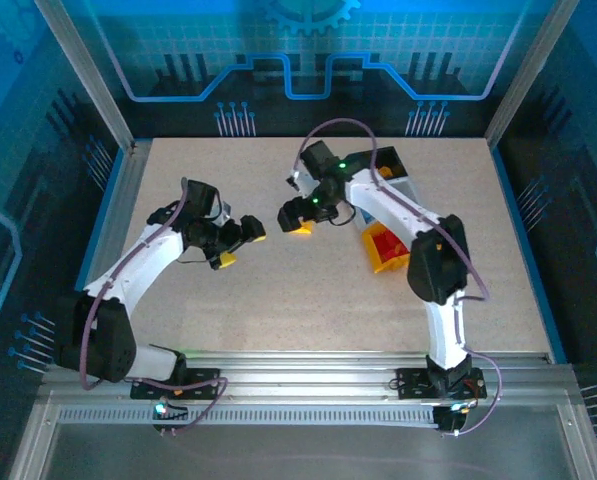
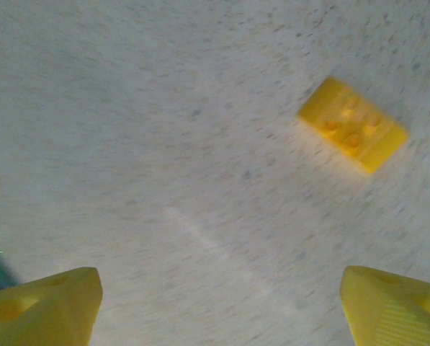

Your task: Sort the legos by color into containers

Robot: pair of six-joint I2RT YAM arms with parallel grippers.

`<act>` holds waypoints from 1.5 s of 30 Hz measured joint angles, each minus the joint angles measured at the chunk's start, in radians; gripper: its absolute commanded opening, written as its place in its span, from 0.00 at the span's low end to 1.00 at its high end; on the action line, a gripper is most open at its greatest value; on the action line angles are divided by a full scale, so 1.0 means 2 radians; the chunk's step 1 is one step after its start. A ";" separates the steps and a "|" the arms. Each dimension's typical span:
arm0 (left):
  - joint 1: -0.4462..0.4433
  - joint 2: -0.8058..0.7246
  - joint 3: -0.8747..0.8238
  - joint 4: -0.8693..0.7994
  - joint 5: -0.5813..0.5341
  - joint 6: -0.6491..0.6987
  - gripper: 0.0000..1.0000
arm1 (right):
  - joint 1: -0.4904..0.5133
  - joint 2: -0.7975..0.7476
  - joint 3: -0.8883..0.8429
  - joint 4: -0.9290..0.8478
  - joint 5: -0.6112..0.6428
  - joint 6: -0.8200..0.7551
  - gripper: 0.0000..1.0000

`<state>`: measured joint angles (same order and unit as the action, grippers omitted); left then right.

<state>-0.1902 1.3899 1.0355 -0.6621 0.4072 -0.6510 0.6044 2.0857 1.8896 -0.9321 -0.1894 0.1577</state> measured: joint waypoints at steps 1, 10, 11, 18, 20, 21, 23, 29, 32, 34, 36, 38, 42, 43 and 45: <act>0.002 -0.001 0.002 -0.001 0.001 0.000 0.99 | 0.005 0.013 0.001 0.001 0.020 -0.033 0.91; 0.020 -0.058 0.004 -0.071 -0.026 0.016 0.99 | 0.021 0.047 -0.003 0.042 0.095 -0.234 0.92; 0.022 -0.065 0.004 -0.078 -0.028 0.017 0.99 | 0.021 0.055 0.004 0.044 0.095 -0.252 0.91; 0.040 -0.088 0.001 -0.110 -0.032 0.028 0.99 | 0.018 0.139 0.074 0.038 0.092 -0.312 0.89; 0.046 -0.088 -0.001 -0.115 -0.034 0.030 0.99 | 0.013 0.158 0.089 0.030 0.095 -0.320 0.89; 0.048 -0.088 -0.003 -0.117 -0.034 0.030 0.99 | 0.011 0.164 0.096 0.027 0.095 -0.322 0.88; 0.051 -0.088 -0.004 -0.119 -0.035 0.030 0.99 | 0.005 0.175 0.109 0.021 0.100 -0.323 0.88; 0.053 -0.088 -0.006 -0.119 -0.035 0.029 0.99 | -0.014 0.180 0.119 0.010 0.108 -0.321 0.82; 0.054 -0.088 -0.006 -0.117 -0.035 0.028 0.99 | -0.020 0.180 0.119 0.004 0.107 -0.315 0.75; 0.055 -0.088 -0.006 -0.114 -0.035 0.028 0.99 | -0.022 0.180 0.118 0.002 0.103 -0.314 0.69; 0.055 -0.088 -0.006 -0.113 -0.035 0.028 0.99 | -0.022 0.180 0.116 0.003 0.100 -0.315 0.64; 0.055 -0.088 -0.006 -0.111 -0.035 0.027 0.99 | -0.022 0.180 0.111 0.003 0.092 -0.313 0.54; 0.055 -0.087 -0.010 -0.108 -0.035 0.026 0.99 | -0.022 0.180 0.110 0.005 0.084 -0.312 0.44; 0.055 -0.087 -0.010 -0.108 -0.035 0.025 0.99 | -0.022 0.180 0.110 0.006 0.081 -0.311 0.43; 0.055 -0.086 -0.012 -0.106 -0.035 0.024 0.99 | -0.022 0.180 0.109 0.008 0.078 -0.309 0.38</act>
<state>-0.0803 1.2175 1.0107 -0.8749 0.3370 -0.6022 0.5606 2.4454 2.1071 -0.9165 -0.0341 -0.4603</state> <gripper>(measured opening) 0.989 0.420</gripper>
